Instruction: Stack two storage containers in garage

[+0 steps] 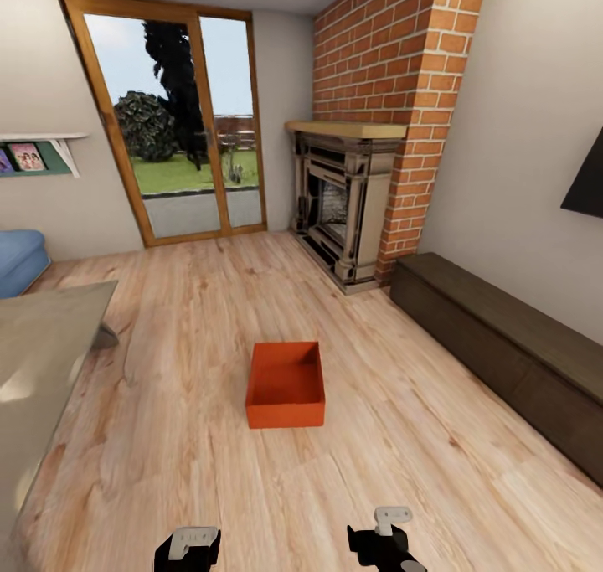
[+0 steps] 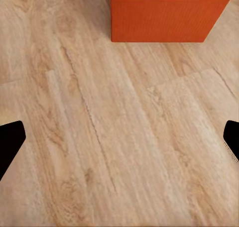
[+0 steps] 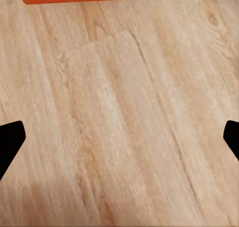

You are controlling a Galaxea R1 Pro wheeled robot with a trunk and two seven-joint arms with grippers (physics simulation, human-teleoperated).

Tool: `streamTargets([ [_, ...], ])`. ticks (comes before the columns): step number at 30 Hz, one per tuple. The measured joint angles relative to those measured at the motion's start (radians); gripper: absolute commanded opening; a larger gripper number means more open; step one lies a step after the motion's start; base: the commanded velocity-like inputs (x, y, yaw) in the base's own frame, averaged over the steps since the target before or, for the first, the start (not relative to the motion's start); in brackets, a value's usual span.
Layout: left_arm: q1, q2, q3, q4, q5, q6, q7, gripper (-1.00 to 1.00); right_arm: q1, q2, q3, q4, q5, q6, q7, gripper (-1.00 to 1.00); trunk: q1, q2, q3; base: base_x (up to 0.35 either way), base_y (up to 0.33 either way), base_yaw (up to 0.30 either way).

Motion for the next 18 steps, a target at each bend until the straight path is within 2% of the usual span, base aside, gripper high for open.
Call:
streamTargets([
  [14, 0.000, 0.000, 0.000, 0.000, 0.001, 0.000, 0.000, 1.00, 0.000, 0.000, 0.000, -0.001, 0.000, 0.000, 0.000, 1.00, 0.000, 0.000, 0.000, 0.344, -0.107, 0.008],
  [18, 0.000, 0.000, 0.000, 0.000, 0.001, -0.001, 0.000, 1.00, 0.000, 0.000, 0.000, -0.001, 0.000, 0.000, 0.000, 1.00, 0.000, 0.000, 0.000, 0.162, -0.037, 0.000],
])
